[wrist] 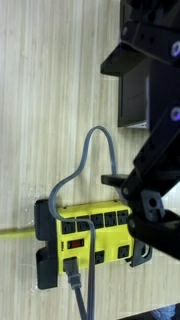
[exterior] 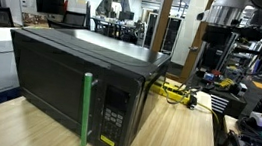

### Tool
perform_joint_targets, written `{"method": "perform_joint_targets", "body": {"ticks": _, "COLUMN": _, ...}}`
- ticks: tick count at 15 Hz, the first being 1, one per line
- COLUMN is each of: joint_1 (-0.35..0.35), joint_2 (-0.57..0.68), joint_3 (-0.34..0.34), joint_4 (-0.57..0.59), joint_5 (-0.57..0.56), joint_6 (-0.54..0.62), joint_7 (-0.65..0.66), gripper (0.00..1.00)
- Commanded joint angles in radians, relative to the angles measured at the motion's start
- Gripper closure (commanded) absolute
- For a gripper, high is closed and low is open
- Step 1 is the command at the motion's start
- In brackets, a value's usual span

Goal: Connect the grey cable on the first switch on the left side of the black and yellow extension cable.

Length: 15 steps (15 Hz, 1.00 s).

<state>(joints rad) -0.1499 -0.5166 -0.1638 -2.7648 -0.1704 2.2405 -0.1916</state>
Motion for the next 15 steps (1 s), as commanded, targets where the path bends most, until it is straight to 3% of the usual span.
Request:
{"method": "perform_joint_targets", "body": {"ticks": 1, "joint_1": 0.033, "joint_2": 0.01, "joint_3": 0.018, "joint_4": 0.074, "joint_5": 0.024, "joint_6": -0.081, "joint_7": -0.013, "gripper": 0.0}}
{"method": "perform_joint_targets", "body": {"ticks": 10, "joint_1": 0.091, "joint_2": 0.237, "joint_3": 0.052, "joint_4": 0.32, "joint_5": 0.006, "joint_6": -0.214, "joint_7": -0.026, "gripper": 0.0}}
{"method": "perform_joint_targets", "body": {"ticks": 15, "joint_1": 0.084, "joint_2": 0.259, "joint_3": 0.054, "joint_4": 0.328, "joint_5": 0.002, "joint_6": -0.199, "joint_7": -0.002, "gripper": 0.0}}
